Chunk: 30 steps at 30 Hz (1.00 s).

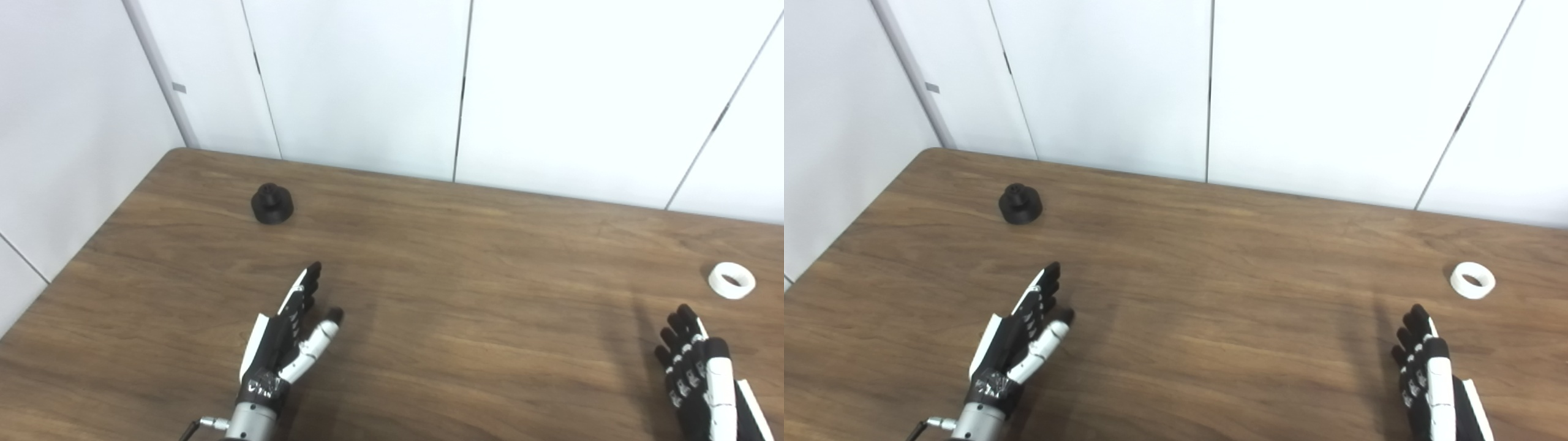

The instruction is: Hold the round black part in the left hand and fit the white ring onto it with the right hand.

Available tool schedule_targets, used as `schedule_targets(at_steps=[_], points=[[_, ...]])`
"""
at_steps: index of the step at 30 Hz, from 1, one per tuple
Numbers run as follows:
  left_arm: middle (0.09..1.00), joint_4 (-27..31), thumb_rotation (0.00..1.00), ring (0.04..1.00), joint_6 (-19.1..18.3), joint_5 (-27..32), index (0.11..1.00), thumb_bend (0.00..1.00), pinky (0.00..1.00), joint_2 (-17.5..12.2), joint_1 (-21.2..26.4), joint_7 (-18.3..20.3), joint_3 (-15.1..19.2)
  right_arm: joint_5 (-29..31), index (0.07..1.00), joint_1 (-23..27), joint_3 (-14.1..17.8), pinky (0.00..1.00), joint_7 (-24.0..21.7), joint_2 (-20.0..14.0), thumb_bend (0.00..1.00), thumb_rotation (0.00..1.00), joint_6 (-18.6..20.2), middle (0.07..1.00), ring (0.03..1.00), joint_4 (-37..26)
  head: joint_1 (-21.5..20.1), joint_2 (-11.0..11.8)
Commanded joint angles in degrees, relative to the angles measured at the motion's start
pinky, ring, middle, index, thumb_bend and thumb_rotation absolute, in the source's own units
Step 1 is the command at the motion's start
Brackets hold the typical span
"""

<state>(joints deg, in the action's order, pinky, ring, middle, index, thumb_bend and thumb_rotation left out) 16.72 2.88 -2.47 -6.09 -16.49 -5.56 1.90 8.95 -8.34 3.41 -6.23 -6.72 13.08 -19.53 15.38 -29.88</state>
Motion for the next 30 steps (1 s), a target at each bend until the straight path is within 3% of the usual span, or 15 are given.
schedule_targets(at_steps=[1, 7, 16, 24, 30], points=[[0.983, 3.30, 0.35, 0.984, 0.06, -1.95, 0.971, 0.74, 1.00, 2.24, -1.96, -1.04, 0.46, 0.04, 1.000, -1.69, 0.07, 1.00, -0.58, -0.66, 0.53, 1.00, -2.31, 1.000, 1.000, -0.52, 0.27, -0.18], [0.961, 9.37, 0.28, 0.972, -8.89, -11.18, 0.941, 0.89, 0.97, -0.58, 2.36, -1.46, 2.07, 0.51, 1.000, -1.30, 0.43, 1.00, -0.92, -0.83, 0.52, 1.00, -2.21, 1.000, 1.000, -0.74, 0.64, -0.60], [0.977, 12.36, 0.33, 0.986, -19.53, -22.76, 0.945, 0.91, 0.97, -7.10, 10.02, 1.79, 5.34, 0.22, 1.000, -0.90, 0.29, 1.00, -0.86, -0.45, 0.50, 1.00, -2.10, 1.000, 1.000, -0.83, 0.43, -0.57], [0.984, 7.85, 0.35, 1.000, -22.90, -25.05, 0.941, 0.92, 1.00, -13.35, 15.71, 4.24, 7.71, 0.42, 1.000, -1.01, 0.01, 1.00, -0.60, 0.12, 0.47, 1.00, -1.96, 1.000, 1.000, -0.81, 0.03, -0.45], [0.985, 1.38, 0.37, 1.000, -21.93, -26.05, 0.943, 0.93, 1.00, -16.43, 19.31, 3.87, 7.95, -0.47, 1.000, -0.86, -0.26, 1.00, -0.29, 0.09, 0.44, 1.00, -1.30, 1.000, 1.000, -1.43, 0.21, -0.62]])
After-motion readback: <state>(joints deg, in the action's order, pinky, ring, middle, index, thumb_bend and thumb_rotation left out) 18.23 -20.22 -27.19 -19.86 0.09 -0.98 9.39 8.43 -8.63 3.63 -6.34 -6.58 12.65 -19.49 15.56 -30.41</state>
